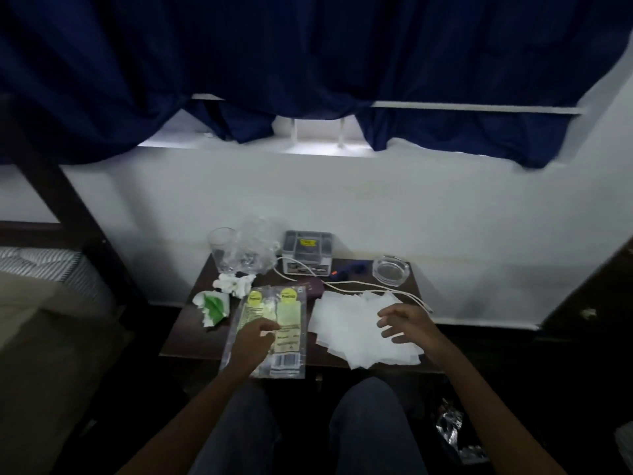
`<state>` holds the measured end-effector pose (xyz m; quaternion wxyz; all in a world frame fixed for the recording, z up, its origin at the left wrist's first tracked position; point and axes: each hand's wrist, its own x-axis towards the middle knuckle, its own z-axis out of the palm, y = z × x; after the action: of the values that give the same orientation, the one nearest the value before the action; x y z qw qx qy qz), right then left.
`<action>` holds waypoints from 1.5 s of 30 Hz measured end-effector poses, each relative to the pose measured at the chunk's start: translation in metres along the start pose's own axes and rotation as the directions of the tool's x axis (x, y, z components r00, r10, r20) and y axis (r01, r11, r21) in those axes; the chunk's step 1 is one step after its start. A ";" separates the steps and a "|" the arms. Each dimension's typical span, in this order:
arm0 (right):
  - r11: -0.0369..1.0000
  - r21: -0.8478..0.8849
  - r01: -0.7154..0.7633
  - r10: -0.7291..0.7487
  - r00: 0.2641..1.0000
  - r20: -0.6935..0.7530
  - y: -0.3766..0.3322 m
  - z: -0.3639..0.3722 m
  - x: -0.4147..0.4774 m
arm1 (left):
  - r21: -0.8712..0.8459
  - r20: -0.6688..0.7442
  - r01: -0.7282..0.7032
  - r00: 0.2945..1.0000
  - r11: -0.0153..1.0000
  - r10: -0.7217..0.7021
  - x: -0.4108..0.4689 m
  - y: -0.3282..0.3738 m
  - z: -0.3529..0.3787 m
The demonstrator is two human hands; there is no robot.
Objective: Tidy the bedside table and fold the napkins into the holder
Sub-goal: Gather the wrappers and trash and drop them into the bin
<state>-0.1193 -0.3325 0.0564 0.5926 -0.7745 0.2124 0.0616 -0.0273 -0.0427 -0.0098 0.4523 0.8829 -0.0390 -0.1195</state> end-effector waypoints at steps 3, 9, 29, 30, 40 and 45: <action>0.999 -0.044 0.003 0.001 0.997 0.074 -0.011 0.034 0.009 | 0.014 -0.194 0.257 0.949 0.966 -0.250 -0.007 -0.033 -0.020; 0.993 -0.119 -0.022 0.046 0.979 0.201 -0.019 0.083 0.017 | -0.370 -0.151 0.465 0.824 0.804 -0.546 -0.011 -0.071 -0.018; 0.973 0.214 -0.090 0.084 0.996 0.035 -0.014 0.086 0.011 | -0.765 0.260 0.402 0.907 0.503 -0.330 -0.025 0.001 -0.065; 0.953 0.286 -0.100 0.093 0.995 0.038 -0.015 0.083 0.010 | -0.757 0.274 0.398 0.913 0.518 -0.302 -0.027 0.005 -0.066; 0.816 0.573 -0.075 -0.047 0.979 0.196 -0.019 0.026 -0.013 | -0.501 0.357 0.290 0.928 0.815 -0.111 -0.034 0.054 -0.036; 0.854 0.519 -0.025 -0.127 0.958 0.257 -0.001 -0.030 -0.030 | -0.320 0.319 0.086 0.948 0.943 0.022 -0.030 0.103 0.028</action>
<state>-0.1505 -0.3528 0.0757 0.8042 -0.5754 0.1138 0.0959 -0.0593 -0.1201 0.0625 0.5794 0.7643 -0.0764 -0.2724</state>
